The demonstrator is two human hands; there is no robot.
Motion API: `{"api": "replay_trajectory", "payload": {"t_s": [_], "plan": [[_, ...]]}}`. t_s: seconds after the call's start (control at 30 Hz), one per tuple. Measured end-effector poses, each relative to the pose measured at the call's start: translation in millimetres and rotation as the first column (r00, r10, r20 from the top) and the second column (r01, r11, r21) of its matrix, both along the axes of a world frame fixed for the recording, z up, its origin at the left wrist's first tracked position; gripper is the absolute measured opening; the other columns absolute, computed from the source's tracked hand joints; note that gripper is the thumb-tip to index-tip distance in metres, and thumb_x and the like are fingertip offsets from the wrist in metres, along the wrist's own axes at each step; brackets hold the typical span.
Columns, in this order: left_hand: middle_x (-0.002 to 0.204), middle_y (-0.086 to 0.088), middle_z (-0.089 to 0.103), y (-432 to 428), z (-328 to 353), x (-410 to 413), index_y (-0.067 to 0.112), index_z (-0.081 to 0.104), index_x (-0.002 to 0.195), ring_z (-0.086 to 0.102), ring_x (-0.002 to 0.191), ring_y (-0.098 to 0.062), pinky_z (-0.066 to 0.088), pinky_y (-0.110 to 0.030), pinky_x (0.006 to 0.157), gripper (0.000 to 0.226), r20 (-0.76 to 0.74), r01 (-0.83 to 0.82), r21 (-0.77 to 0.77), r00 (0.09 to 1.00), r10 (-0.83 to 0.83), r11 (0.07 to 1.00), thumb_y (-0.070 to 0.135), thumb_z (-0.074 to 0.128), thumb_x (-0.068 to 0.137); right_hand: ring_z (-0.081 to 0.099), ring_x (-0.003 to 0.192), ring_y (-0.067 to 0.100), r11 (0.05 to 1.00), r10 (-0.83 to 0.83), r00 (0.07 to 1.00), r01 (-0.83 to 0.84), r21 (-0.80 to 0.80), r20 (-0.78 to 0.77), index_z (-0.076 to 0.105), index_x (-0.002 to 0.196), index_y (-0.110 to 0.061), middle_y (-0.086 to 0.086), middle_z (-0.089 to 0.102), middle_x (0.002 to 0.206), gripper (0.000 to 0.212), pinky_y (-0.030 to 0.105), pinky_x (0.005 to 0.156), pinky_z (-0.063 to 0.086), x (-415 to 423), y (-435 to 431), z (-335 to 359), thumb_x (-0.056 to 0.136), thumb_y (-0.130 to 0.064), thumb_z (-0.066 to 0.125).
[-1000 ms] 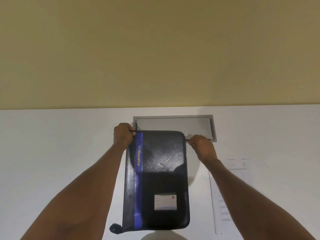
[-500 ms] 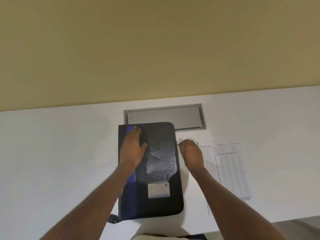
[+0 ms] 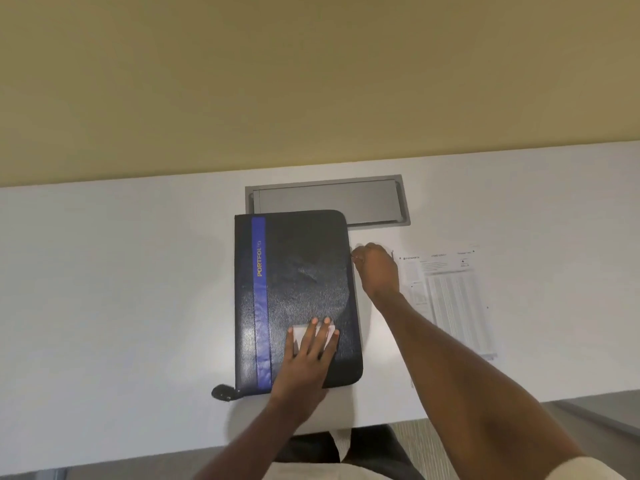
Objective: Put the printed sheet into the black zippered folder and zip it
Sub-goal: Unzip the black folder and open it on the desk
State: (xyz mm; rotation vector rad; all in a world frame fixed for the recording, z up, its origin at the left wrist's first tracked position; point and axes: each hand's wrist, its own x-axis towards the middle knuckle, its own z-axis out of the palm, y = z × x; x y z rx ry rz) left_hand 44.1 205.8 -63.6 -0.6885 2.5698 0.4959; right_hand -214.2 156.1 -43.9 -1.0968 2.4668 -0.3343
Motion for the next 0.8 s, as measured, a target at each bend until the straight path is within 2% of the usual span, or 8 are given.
{"api": "replay_trajectory", "payload": {"t_s": [0.07, 0.13, 0.3, 0.43, 0.7, 0.8], "plan": [[0.171, -0.011, -0.013, 1, 1, -2, 0.022, -0.002, 0.163, -0.033, 0.149, -0.033, -0.01, -0.063, 0.121, 0.11, 0.02, -0.02, 0.013, 1.0, 0.019, 1.0, 0.035, 0.076, 0.087, 0.067, 0.093, 0.027, 1.0, 0.01, 0.999, -0.01, -0.005, -0.037, 0.077, 0.102, -0.015, 0.007, 0.071, 0.099, 0.025, 0.025, 0.073, 0.042, 1, 3, -2, 0.102, -0.014, 0.053], [0.17, -0.01, -0.02, 2, 3, -2, 0.022, -0.008, 0.163, -0.035, 0.148, -0.033, -0.011, -0.062, 0.123, 0.107, 0.035, -0.02, 0.024, 0.999, 0.019, 1.0, 0.029, 0.071, 0.091, 0.066, 0.094, 0.026, 1.0, 0.025, 0.998, -0.025, -0.007, -0.064, 0.078, 0.101, -0.018, 0.005, 0.072, 0.098, 0.025, 0.028, 0.075, 0.046, 3, 8, -1, 0.102, -0.017, 0.053], [0.171, -0.007, -0.018, -1, 11, -1, 0.019, -0.006, 0.163, -0.021, 0.156, -0.033, -0.001, -0.062, 0.125, 0.101, 0.022, 0.01, 0.037, 1.0, -0.01, 0.999, 0.031, 0.066, 0.093, 0.064, 0.094, 0.024, 0.999, 0.035, 0.995, -0.037, -0.022, -0.095, 0.079, 0.101, -0.02, 0.003, 0.074, 0.099, 0.025, 0.034, 0.08, 0.053, 13, 33, 0, 0.102, -0.02, 0.055], [0.171, -0.008, -0.015, -1, 13, 3, 0.016, -0.005, 0.163, -0.017, 0.157, -0.033, 0.004, -0.061, 0.125, 0.101, 0.016, 0.035, 0.027, 0.999, -0.035, 0.999, 0.038, 0.065, 0.094, 0.063, 0.094, 0.024, 0.999, 0.02, 0.997, -0.021, -0.025, -0.07, 0.079, 0.1, -0.022, 0.0, 0.074, 0.099, 0.02, 0.035, 0.079, 0.051, 27, 59, -2, 0.1, -0.021, 0.059], [0.172, -0.011, -0.007, -1, 12, 8, 0.007, 0.0, 0.163, -0.013, 0.158, -0.031, 0.006, -0.059, 0.126, 0.098, 0.017, 0.054, -0.003, 0.998, -0.054, 0.999, 0.046, 0.058, 0.095, 0.061, 0.093, 0.021, 0.998, -0.038, 0.999, 0.038, -0.057, -0.002, 0.078, 0.095, -0.023, -0.004, 0.072, 0.093, 0.016, 0.031, 0.074, 0.047, 69, 118, -3, 0.097, -0.019, 0.063], [0.172, -0.011, -0.005, -1, 11, 10, 0.008, 0.001, 0.163, -0.01, 0.159, -0.03, 0.007, -0.057, 0.126, 0.094, 0.017, 0.054, -0.016, 0.998, -0.054, 0.998, 0.046, 0.056, 0.097, 0.064, 0.092, 0.019, 0.994, -0.061, 0.998, 0.062, -0.09, 0.02, 0.078, 0.099, -0.022, -0.004, 0.073, 0.095, 0.014, 0.032, 0.076, 0.053, 84, 141, -4, 0.097, -0.018, 0.064]]}}
